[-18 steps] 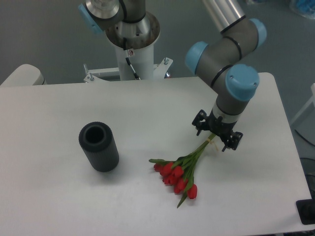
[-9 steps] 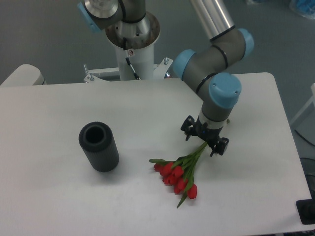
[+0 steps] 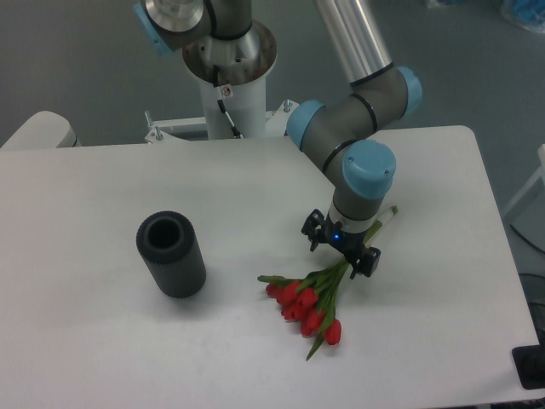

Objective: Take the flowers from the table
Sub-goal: 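Close the gripper around the tulip stems near the blooms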

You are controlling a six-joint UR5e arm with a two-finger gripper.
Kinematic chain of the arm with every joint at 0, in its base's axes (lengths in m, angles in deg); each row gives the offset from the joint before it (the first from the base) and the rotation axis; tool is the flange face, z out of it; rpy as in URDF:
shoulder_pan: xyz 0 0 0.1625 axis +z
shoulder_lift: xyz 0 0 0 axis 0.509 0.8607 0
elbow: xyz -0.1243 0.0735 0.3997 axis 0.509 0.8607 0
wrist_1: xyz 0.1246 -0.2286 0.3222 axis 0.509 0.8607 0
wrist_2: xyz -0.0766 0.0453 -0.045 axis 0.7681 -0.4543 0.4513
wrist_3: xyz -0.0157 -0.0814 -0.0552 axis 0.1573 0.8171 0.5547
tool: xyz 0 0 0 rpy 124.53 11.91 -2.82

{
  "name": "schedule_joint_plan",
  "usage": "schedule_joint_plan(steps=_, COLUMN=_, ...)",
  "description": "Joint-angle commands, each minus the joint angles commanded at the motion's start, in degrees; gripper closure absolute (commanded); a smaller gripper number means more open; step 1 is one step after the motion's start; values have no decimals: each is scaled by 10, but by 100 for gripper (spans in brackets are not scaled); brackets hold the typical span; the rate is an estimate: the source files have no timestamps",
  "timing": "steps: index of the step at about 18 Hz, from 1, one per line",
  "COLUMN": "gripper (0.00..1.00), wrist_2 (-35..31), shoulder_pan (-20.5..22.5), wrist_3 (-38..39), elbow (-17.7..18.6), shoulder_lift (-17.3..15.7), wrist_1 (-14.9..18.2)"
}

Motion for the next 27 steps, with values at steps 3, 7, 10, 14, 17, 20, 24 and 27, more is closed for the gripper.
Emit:
schedule_joint_plan(steps=3, gripper=0, wrist_2=0, shoulder_pan=-1, wrist_3=-2, elbow=2, shoulder_lift=8, wrist_1=-11)
schedule_joint_plan(steps=7, gripper=0, wrist_2=0, shoulder_pan=-8, wrist_3=-2, elbow=6, shoulder_lift=11, wrist_1=-13)
schedule_joint_plan(steps=10, gripper=0, wrist_2=0, shoulder_pan=-11, wrist_3=-3, elbow=6, shoulder_lift=13, wrist_1=-13)
schedule_joint_plan(steps=14, gripper=0, wrist_2=0, shoulder_pan=-11, wrist_3=-5, elbow=6, shoulder_lift=18, wrist_1=-31)
schedule_joint_plan(steps=17, gripper=1, wrist_2=0, shoulder_pan=-11, wrist_3=-6, elbow=6, shoulder_lift=18, wrist_1=-33)
schedule_joint_plan(steps=20, gripper=12, wrist_2=0, shoulder_pan=-11, wrist_3=-6, elbow=7, shoulder_lift=19, wrist_1=-33)
schedule_joint_plan(steps=24, gripper=30, wrist_2=0, shoulder_pan=-11, wrist_3=-8, elbow=7, shoulder_lift=19, wrist_1=-33)
schedule_joint_plan(steps=27, gripper=41, wrist_2=0, shoulder_pan=-11, wrist_3=-8, elbow=5, shoulder_lift=19, wrist_1=-33)
